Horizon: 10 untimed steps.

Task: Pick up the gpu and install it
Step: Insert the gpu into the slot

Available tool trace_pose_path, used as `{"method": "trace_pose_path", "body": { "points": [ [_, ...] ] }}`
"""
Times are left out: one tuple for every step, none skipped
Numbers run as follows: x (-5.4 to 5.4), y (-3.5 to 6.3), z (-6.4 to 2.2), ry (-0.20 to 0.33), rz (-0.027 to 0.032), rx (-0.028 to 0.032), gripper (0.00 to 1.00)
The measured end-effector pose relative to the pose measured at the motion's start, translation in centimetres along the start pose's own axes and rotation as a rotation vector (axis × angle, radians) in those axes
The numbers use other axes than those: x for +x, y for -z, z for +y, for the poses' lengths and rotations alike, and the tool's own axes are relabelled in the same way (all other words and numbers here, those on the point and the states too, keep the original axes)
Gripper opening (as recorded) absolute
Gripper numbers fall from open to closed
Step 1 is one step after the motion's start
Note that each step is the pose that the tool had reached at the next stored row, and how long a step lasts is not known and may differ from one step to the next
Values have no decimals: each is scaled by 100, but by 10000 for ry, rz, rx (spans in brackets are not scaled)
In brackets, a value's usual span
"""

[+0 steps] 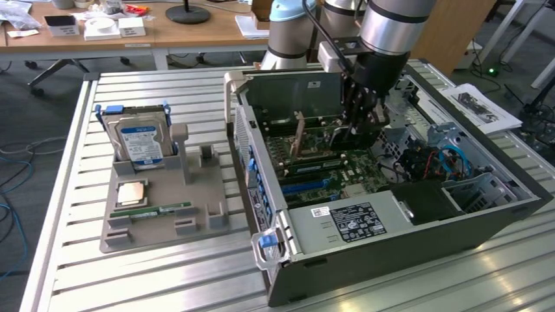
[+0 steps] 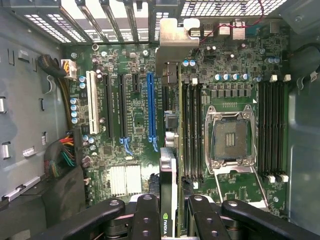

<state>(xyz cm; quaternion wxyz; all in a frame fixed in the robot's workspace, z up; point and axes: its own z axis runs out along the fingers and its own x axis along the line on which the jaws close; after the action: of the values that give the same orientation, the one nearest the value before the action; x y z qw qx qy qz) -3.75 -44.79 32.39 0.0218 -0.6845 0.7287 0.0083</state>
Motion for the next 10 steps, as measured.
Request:
{"method": "trace_pose_path", "body": {
  "points": [
    [0,-5,1,-1,-1,2,27],
    [0,-10,2,0,0,4,27],
    [1,-13,2,1,1,4,27],
    [1,-16,2,1,2,5,27],
    [1,-19,3,0,2,5,27],
    [1,-19,3,0,2,5,27],
    [1,-19,3,0,2,5,27],
    [1,-20,3,0,1,5,27],
    [1,-20,3,0,0,5,27],
    [1,-20,3,0,0,6,27]
  ]
}}
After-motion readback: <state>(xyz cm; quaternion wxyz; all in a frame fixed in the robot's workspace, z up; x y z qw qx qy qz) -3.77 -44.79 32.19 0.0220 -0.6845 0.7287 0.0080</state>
